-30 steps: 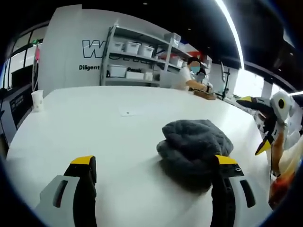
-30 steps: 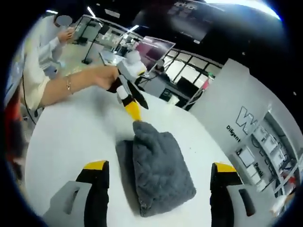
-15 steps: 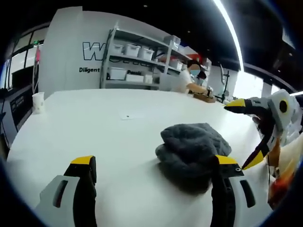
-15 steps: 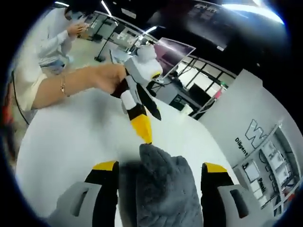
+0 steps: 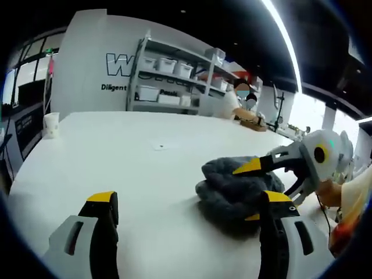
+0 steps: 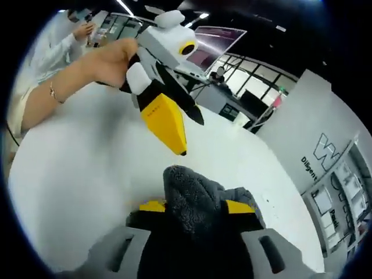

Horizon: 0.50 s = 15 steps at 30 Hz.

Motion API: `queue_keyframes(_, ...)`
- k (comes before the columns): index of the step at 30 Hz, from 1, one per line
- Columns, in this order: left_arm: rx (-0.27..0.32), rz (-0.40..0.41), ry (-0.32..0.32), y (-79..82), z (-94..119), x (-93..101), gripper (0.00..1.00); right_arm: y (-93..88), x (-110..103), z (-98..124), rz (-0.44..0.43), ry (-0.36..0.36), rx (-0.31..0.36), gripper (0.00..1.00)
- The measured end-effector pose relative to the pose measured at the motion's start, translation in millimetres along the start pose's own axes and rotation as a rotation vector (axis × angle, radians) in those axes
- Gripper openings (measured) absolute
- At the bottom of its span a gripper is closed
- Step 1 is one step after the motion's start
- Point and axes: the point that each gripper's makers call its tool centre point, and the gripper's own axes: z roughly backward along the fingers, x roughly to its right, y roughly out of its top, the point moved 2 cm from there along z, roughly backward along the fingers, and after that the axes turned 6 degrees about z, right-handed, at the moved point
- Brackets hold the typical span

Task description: Open the folded towel by lifting each exposed corner and separating the folded layers until the towel lies flat within the target outline without major curled edges

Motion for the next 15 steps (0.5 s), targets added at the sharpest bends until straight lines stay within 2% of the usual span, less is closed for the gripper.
queue_keyframes(2,-0.002,0.0,-0.001,-0.2,-0.7,0.3,0.99,-0.7,0.4,0.3,-0.018,0.002,0.016,0.14)
queue_keyframes(4,-0.005,-0.001,-0.003,-0.2,-1.3,1.0,0.99,-0.6,0.4,0.3,-0.021,0.003,0.023,0.12)
queue_keyframes(15,-0.003,0.003,-0.003,0.0,-1.8,2.1,0.99,4.9,11.1,8.5,-0.05,-0.033,0.066,0.07)
